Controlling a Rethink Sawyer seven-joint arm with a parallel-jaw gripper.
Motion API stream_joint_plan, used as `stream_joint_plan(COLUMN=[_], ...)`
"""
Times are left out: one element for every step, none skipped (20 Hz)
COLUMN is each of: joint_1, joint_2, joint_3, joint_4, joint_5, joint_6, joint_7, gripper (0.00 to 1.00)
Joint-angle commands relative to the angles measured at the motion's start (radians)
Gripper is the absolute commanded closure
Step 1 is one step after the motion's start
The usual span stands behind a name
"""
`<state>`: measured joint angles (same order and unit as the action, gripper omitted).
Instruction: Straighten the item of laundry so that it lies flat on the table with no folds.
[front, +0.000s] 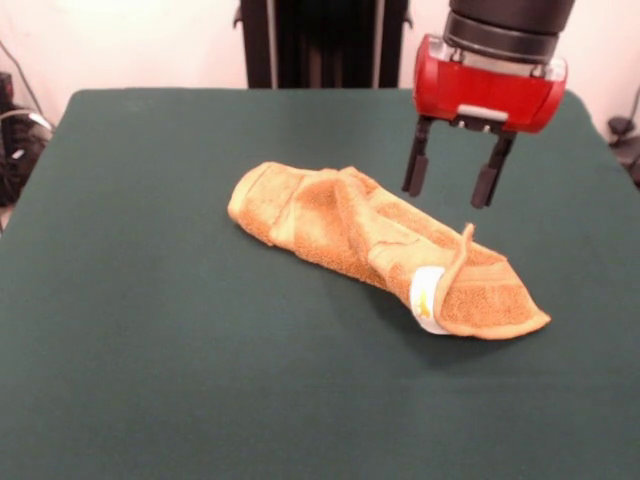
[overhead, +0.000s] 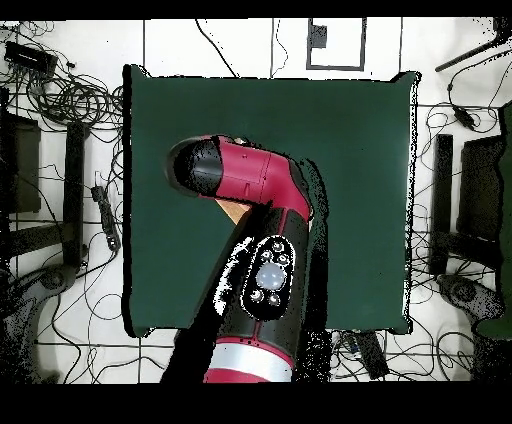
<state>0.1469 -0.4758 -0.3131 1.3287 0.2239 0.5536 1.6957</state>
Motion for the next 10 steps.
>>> stream_joint_plan(joint_1=[0.021,0.023,0.025,0.026,0.026,0.027,0.027,0.029,0.032,0.034], joint_2=[0.082,0.082,0.083,0.084,0.084,0.085,0.085,0.087,0.089,0.09], joint_3=[0.122,0.12,0.117,0.116,0.116,0.116,0.116,0.113,0.111,0.108], joint_4=[0.085,0.084,0.081,0.08,0.081,0.08,0.079,0.075,0.071,0.068], joint_5=[-0.016,-0.017,-0.018,-0.016,-0.015,-0.016,-0.02,-0.023,-0.027,-0.027], joint_6=[-0.02,-0.018,-0.014,-0.014,-0.015,-0.012,-0.01,-0.004,0.001,0.003], joint_7=[0.154,0.154,0.154,0.158,0.159,0.157,0.151,0.148,0.145,0.149], gripper=[0.0,0.0,0.0,0.0,0.0,0.0,0.0,0.0,0.0,0.0])
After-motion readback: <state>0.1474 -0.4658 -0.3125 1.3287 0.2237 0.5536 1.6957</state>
